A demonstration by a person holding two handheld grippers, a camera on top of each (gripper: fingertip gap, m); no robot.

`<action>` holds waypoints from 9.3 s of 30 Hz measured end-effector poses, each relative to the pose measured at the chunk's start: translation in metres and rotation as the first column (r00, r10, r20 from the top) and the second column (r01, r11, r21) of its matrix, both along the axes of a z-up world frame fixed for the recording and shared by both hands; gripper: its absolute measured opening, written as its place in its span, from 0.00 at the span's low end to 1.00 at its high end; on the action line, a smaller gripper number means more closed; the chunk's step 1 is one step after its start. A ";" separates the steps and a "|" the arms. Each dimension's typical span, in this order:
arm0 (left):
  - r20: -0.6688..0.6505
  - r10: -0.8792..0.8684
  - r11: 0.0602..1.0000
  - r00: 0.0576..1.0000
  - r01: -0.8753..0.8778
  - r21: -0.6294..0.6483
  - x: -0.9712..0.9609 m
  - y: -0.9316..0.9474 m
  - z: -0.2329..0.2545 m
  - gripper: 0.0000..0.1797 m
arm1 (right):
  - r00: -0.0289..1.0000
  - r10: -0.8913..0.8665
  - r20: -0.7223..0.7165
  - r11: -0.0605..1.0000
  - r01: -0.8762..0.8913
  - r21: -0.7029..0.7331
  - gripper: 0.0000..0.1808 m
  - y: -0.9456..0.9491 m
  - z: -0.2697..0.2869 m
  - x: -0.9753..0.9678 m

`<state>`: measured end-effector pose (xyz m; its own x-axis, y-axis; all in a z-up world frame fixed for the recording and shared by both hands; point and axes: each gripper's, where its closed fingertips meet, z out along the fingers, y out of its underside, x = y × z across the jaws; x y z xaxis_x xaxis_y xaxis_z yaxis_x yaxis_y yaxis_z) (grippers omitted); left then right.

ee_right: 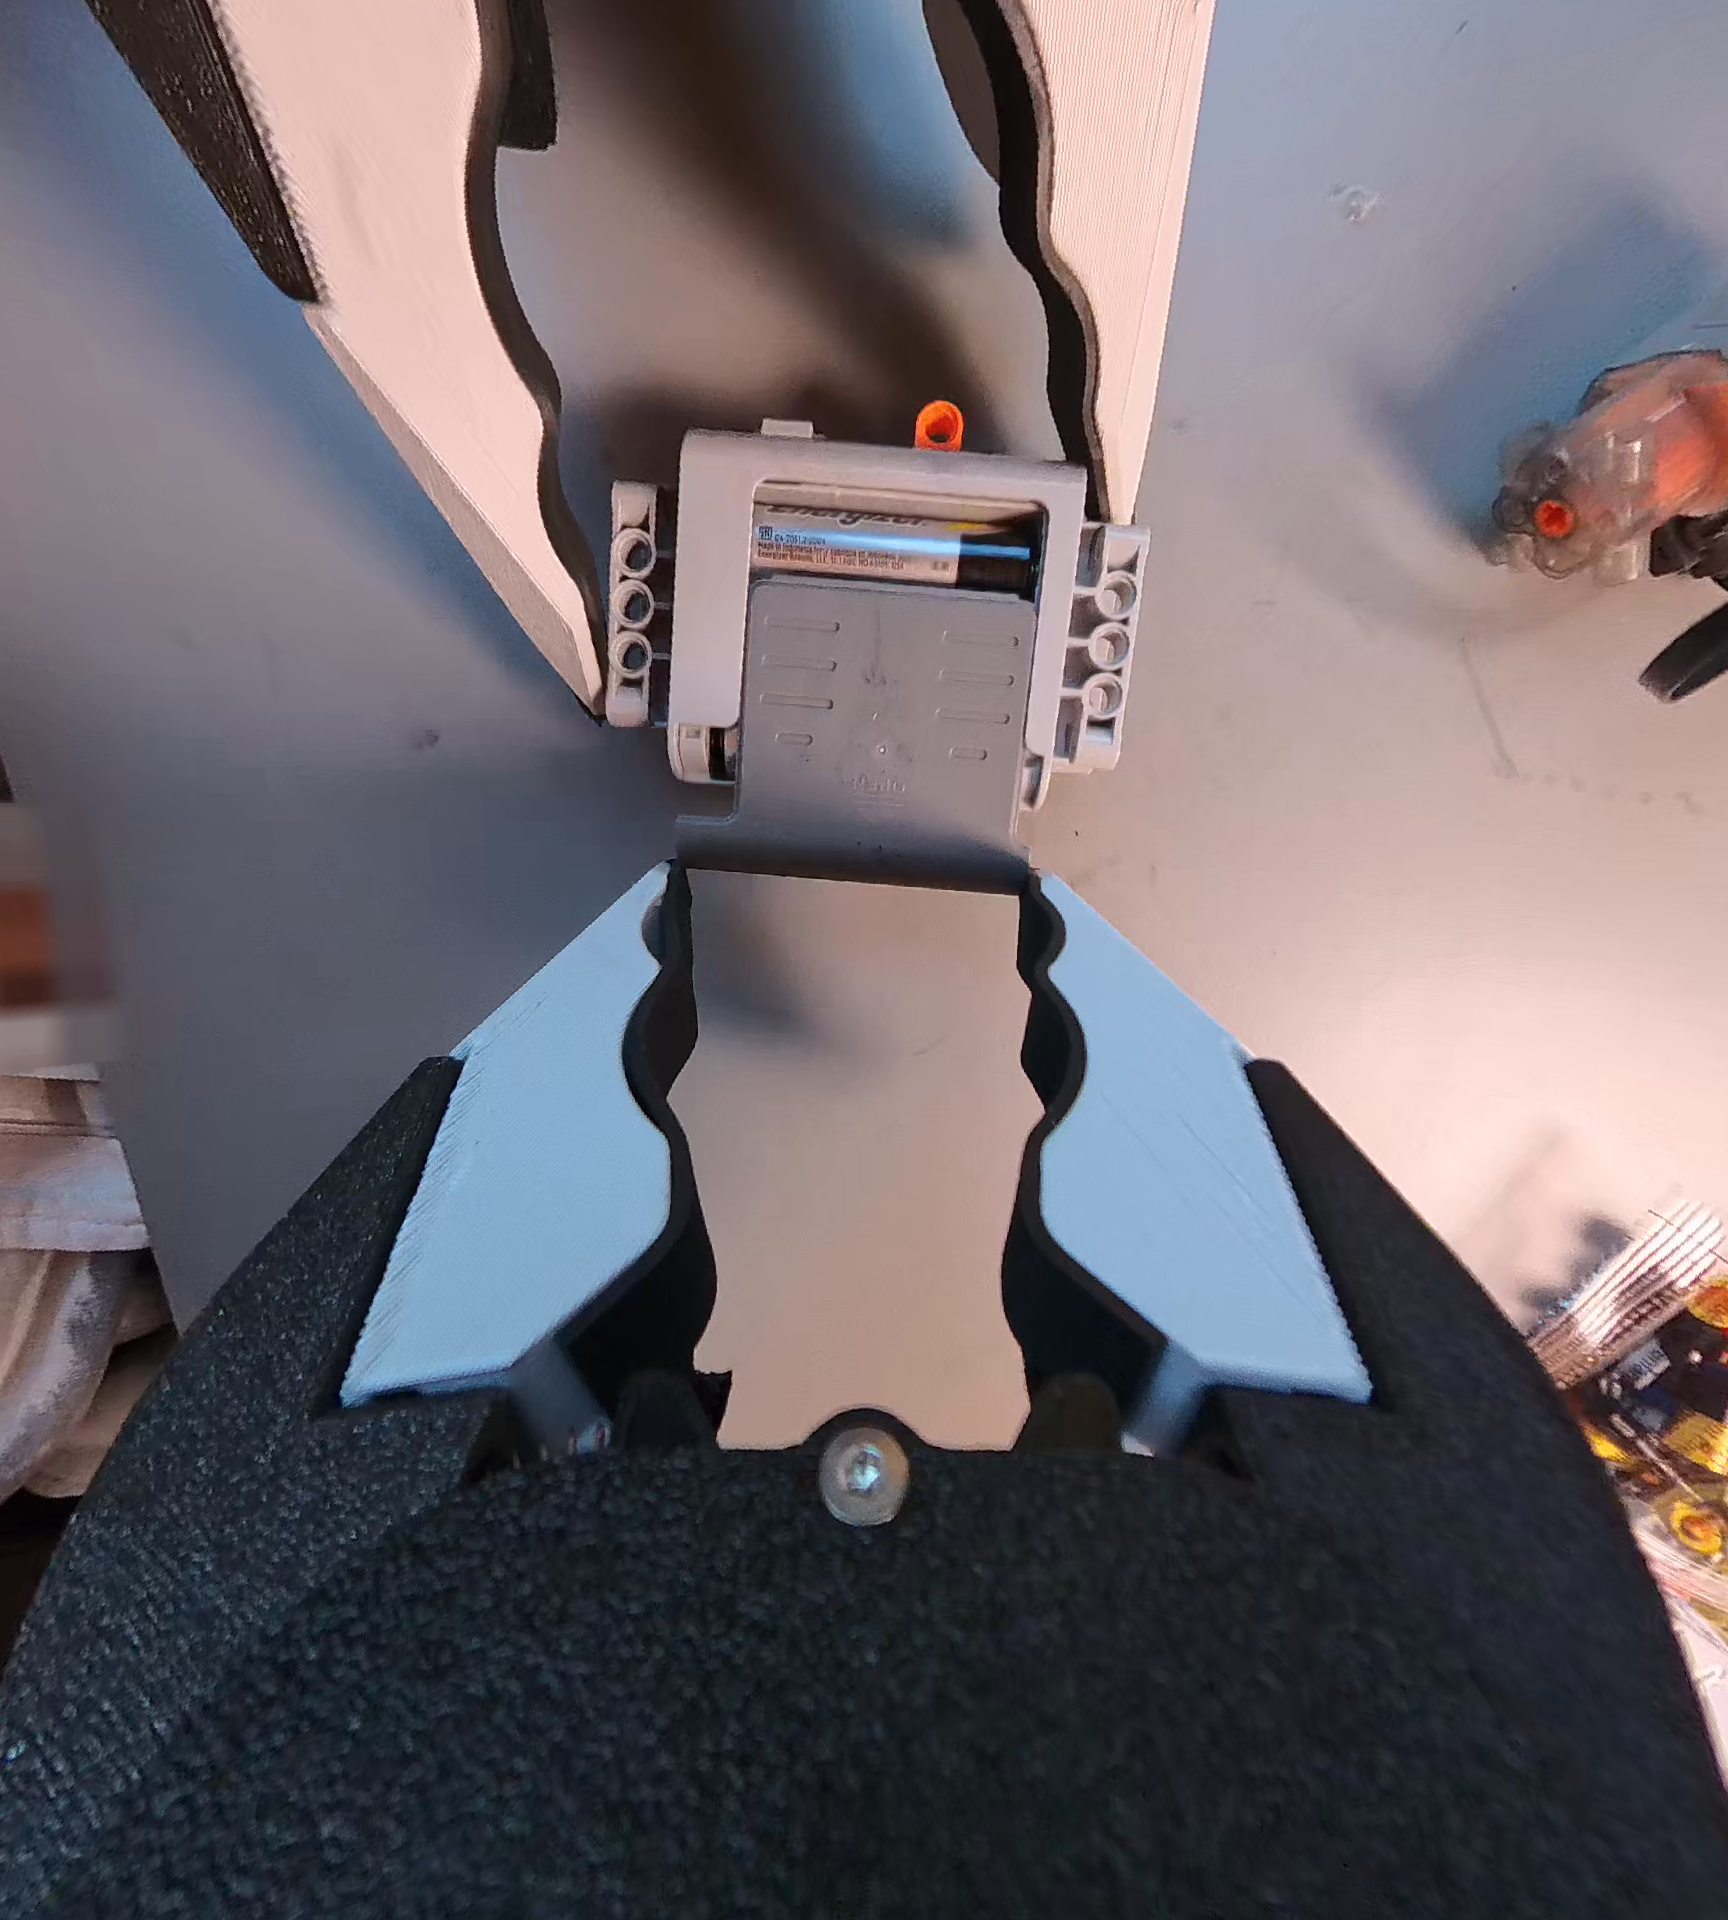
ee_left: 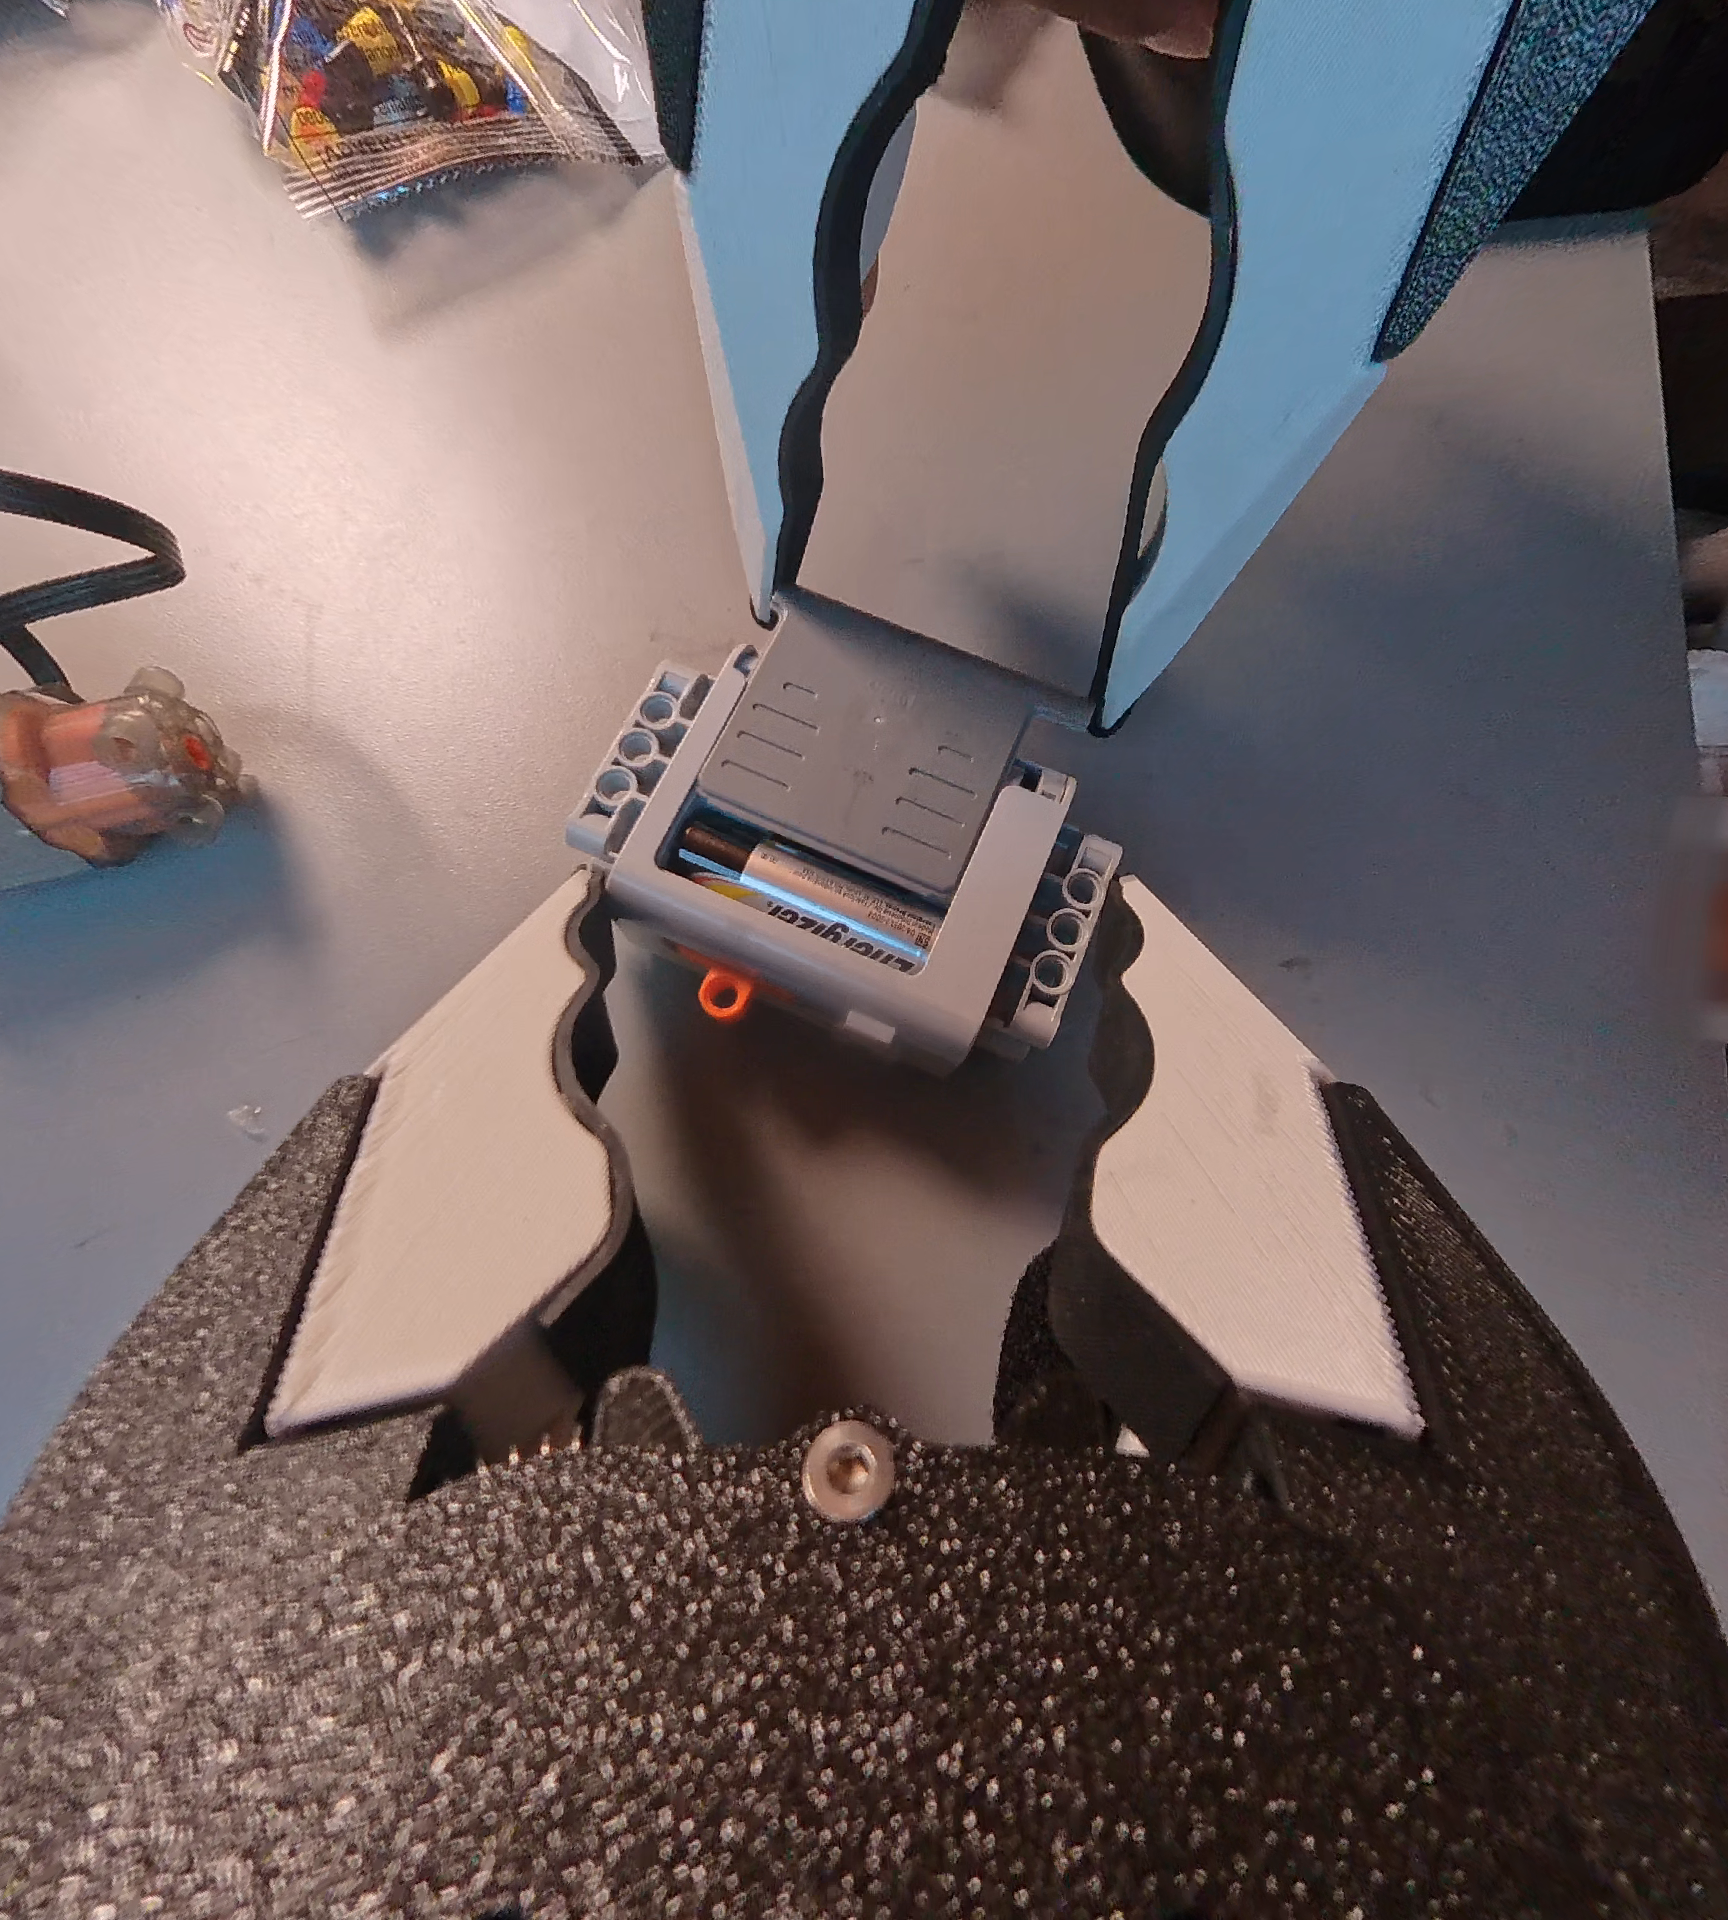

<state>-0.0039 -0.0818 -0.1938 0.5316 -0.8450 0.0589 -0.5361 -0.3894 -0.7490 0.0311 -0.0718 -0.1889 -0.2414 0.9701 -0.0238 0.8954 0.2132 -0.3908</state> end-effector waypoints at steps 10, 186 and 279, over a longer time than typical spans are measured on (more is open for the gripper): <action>-0.012 0.000 1.000 1.000 0.000 0.008 0.000 0.000 -0.001 0.50 | 1.000 0.005 0.019 1.000 -0.005 0.005 0.35 -0.001 0.000 -0.007; 0.766 0.221 0.973 0.604 -0.188 -0.133 -0.030 0.081 0.139 0.16 | 0.572 0.237 -0.785 0.884 0.209 0.419 0.18 0.078 0.119 -0.061; 0.556 -0.137 0.967 0.820 -0.011 0.255 -0.006 0.018 0.140 0.03 | 0.538 -0.292 -0.791 0.766 -0.363 -0.530 0.01 0.043 0.149 -0.025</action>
